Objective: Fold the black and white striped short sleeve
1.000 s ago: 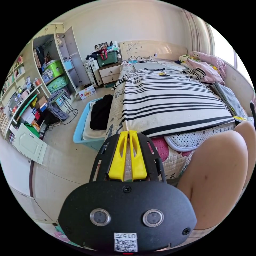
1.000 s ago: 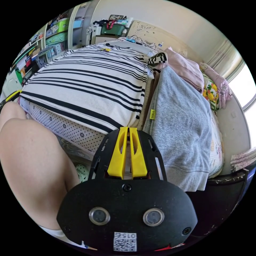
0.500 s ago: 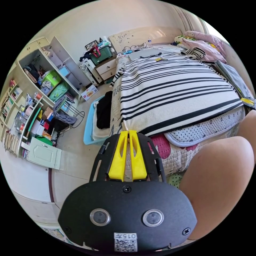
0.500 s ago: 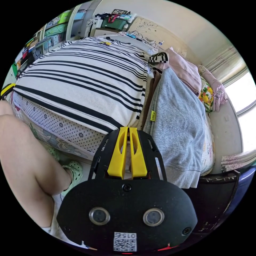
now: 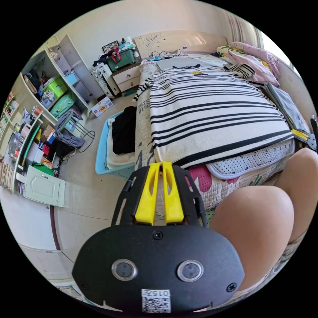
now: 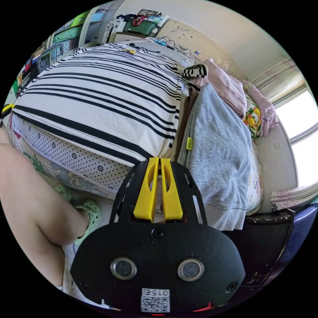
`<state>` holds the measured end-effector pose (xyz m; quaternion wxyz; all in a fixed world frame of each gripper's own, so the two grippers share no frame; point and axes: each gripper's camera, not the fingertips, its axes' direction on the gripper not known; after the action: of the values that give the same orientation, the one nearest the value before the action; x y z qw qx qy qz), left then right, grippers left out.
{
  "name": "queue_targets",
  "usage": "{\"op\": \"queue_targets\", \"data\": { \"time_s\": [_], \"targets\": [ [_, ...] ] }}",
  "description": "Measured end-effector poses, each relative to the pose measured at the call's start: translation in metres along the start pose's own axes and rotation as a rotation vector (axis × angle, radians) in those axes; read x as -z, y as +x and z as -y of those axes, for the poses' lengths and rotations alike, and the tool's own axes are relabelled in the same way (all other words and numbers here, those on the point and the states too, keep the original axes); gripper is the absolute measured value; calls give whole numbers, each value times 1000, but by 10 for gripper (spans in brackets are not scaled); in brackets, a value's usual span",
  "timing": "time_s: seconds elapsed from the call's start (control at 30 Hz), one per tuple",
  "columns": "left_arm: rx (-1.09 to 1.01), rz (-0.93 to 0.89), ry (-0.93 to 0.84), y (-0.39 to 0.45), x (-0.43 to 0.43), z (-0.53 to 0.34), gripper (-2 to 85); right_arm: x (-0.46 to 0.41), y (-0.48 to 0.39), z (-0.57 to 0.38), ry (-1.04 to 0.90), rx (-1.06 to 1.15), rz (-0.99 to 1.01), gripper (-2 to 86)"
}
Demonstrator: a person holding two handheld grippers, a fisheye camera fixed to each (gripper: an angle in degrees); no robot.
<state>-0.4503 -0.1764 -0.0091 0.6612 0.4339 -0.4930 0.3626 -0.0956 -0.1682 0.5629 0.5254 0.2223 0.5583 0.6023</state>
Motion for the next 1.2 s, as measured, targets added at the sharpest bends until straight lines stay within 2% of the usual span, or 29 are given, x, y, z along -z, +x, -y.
{"op": "queue_targets", "data": {
  "time_s": [0.17,0.47,0.67,1.03,1.2],
  "targets": [
    [13,-57,-64,-9,1,18,15,-15,-11,-1,2,5,24,0],
    [-230,-32,-245,13,-5,77,2,-62,-24,15,-66,23,119,0],
    [-247,-181,-348,-7,-16,114,0,-105,-50,46,-207,93,111,0],
    [-147,-396,-272,-46,-20,137,7,-193,-85,87,-414,267,168,-3],
    [-294,-374,-267,-36,-13,160,7,-235,-101,98,-503,446,226,-3]
  ]
}}
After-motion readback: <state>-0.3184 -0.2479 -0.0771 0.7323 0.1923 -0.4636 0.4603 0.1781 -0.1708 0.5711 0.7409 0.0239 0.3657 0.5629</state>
